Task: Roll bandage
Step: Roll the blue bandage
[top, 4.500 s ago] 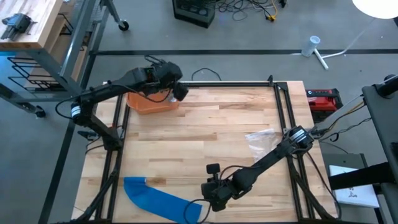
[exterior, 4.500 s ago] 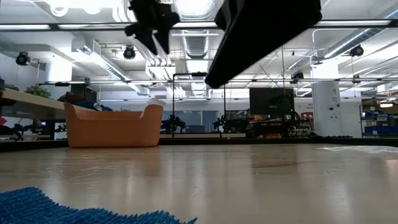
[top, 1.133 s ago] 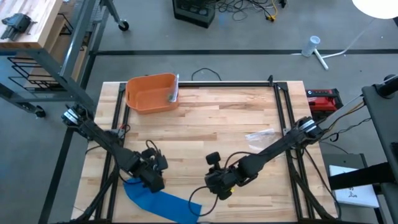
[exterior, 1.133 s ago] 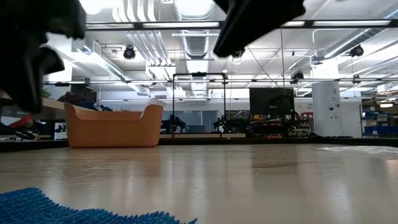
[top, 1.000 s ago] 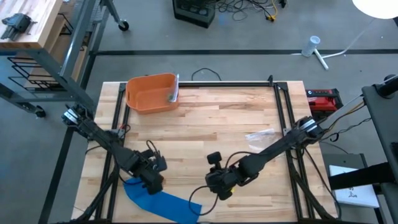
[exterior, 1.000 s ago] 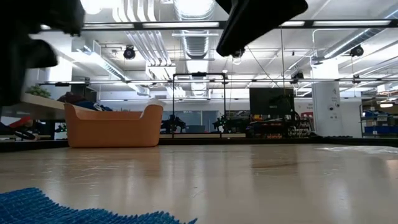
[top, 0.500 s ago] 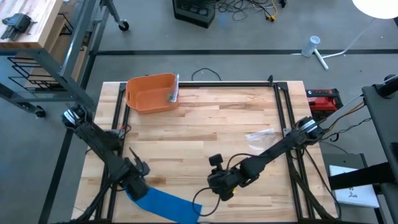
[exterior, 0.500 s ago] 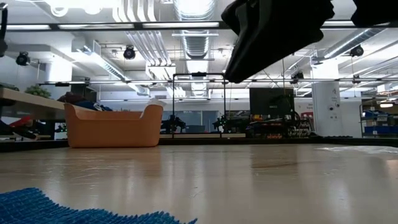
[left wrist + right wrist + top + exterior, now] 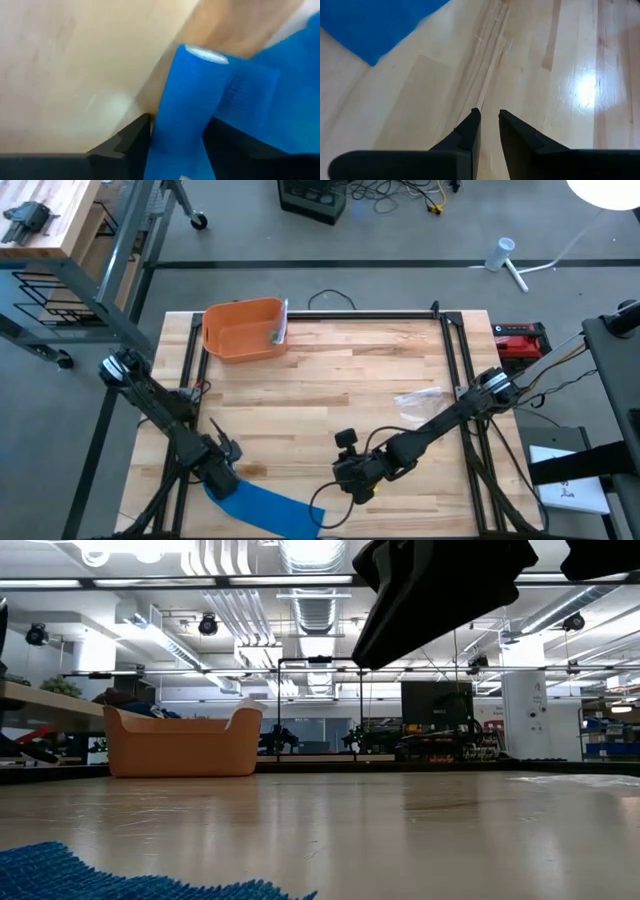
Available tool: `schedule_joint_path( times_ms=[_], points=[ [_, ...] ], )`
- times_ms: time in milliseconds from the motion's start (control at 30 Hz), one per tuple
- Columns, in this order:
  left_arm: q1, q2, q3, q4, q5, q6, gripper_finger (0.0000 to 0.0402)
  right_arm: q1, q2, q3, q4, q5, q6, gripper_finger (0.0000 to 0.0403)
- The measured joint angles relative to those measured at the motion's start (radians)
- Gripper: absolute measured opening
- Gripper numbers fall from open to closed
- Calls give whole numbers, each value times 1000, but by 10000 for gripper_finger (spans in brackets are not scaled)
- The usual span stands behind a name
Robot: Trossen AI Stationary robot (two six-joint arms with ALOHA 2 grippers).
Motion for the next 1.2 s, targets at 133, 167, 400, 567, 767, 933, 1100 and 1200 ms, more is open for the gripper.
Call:
schedule_joint_path(
  times_ms=[133, 167, 400, 567, 767, 933, 1100, 1200],
  points=[
    [0, -5, -34, 41, -34, -7, 152, -2, 0, 0, 2, 0, -2, 56],
    [0, -5, -40, 41, -45, -8, 147, -2, 0, 0, 9, 0, -2, 54],
    [54, -4, -43, 35, -154, 52, 118, -2, 0, 0, 33, 0, -15, 41],
    [136, -1, -30, 46, -283, 179, 115, -2, 0, 0, 52, 0, -26, 38],
    [291, 3, -26, 116, -515, 406, 114, -2, 0, 0, 55, 0, -25, 48],
    [464, 3, -28, 290, -591, 700, 114, -4, 0, 0, 79, 0, -28, 59],
    [591, 3, -21, 436, -583, 956, 114, -8, 0, 0, 82, 0, -22, 67],
    [631, 3, -13, 436, -580, 1033, 115, -11, 0, 0, 82, 0, -12, 69]
  ],
)
